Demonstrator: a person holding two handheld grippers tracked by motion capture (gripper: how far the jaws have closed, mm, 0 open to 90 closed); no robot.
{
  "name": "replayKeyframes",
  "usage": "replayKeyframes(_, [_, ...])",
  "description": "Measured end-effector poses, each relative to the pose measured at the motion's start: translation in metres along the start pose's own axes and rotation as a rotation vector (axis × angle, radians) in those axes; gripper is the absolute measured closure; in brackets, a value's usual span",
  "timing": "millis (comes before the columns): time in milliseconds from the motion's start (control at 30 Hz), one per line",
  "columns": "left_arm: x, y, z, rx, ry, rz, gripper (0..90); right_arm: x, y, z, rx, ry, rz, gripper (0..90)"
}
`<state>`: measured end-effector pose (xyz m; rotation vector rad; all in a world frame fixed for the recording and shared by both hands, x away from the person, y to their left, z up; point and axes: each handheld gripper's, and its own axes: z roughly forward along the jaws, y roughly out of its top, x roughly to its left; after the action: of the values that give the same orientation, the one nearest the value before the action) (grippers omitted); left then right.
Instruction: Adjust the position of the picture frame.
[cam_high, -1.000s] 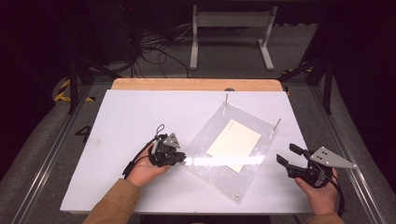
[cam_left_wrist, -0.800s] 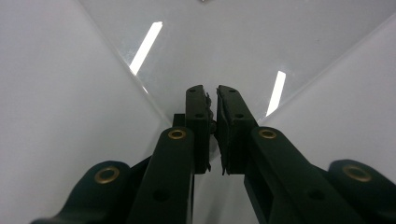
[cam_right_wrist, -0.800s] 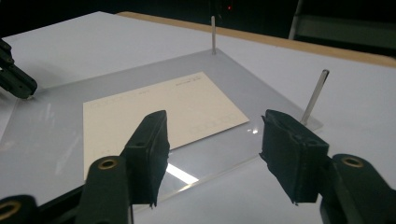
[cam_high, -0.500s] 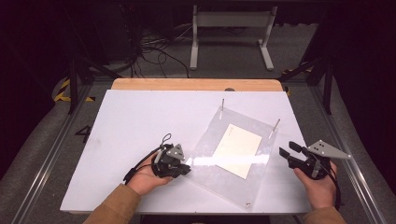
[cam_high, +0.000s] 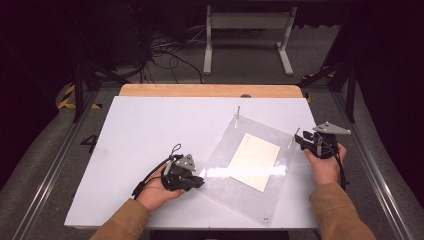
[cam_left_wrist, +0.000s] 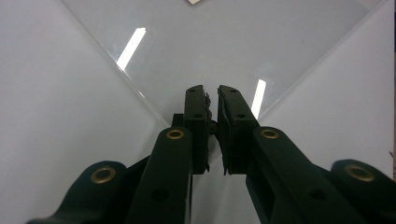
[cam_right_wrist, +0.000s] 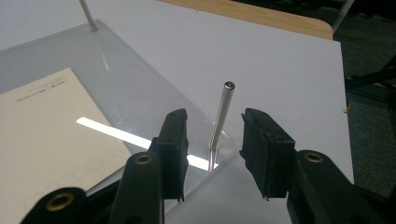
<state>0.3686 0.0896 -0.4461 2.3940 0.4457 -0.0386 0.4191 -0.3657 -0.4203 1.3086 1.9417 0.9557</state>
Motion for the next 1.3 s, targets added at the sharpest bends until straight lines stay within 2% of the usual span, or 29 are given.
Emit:
replayKeyframes(67, [0.000,0.000,0.000,-0.001,0.003,-0.001,82.6,-0.004,-0.001,0.013,0.005,0.013,-0.022,67.8])
replayKeyframes(133, [-0.001,-0.001,0.000,-0.004,0.004,-0.003,82.7,-0.005,-0.002,0.015,0.004,0.022,-0.021,69.8])
replayKeyframes(167, [-0.002,-0.001,0.000,-0.006,0.007,-0.012,82.8,-0.006,-0.003,0.019,0.002,0.029,-0.025,74.3])
replayKeyframes(200, [-0.002,-0.001,0.000,-0.005,0.011,-0.009,83.0,-0.007,-0.004,0.021,0.004,0.026,-0.030,81.0])
replayKeyframes(233, [-0.002,0.000,0.000,-0.007,0.017,0.001,83.1,-0.008,-0.004,0.021,0.002,0.034,-0.023,83.4])
replayKeyframes(367, [-0.005,-0.001,0.000,-0.005,0.033,-0.006,83.0,-0.007,0.004,0.019,0.002,0.044,-0.015,84.5])
replayKeyframes(600, [-0.010,-0.003,-0.002,0.007,0.051,0.003,83.5,-0.002,0.029,0.021,-0.024,0.060,-0.071,84.7])
replayKeyframes(633, [-0.014,-0.003,-0.004,0.024,0.052,0.012,83.6,0.004,0.040,0.024,-0.052,0.064,-0.099,84.7])
replayKeyframes(767, [-0.021,-0.006,-0.006,0.044,0.040,0.026,83.7,0.014,0.054,0.031,-0.067,0.078,-0.130,84.8])
replayKeyframes(967, [-0.033,-0.010,-0.009,0.064,0.021,0.045,83.6,0.036,0.085,0.050,-0.074,0.113,-0.196,84.7])
replayKeyframes(1000, [-0.033,-0.010,-0.009,0.064,0.021,0.045,83.6,0.036,0.085,0.050,-0.074,0.113,-0.196,84.7])
replayKeyframes(1133, [-0.044,-0.015,-0.012,0.079,0.001,0.049,83.6,0.053,0.099,0.065,-0.062,0.154,-0.234,84.7])
replayKeyframes(1300, [-0.057,-0.022,-0.016,0.097,-0.031,0.063,83.7,0.074,0.099,0.083,-0.048,0.204,-0.245,84.7])
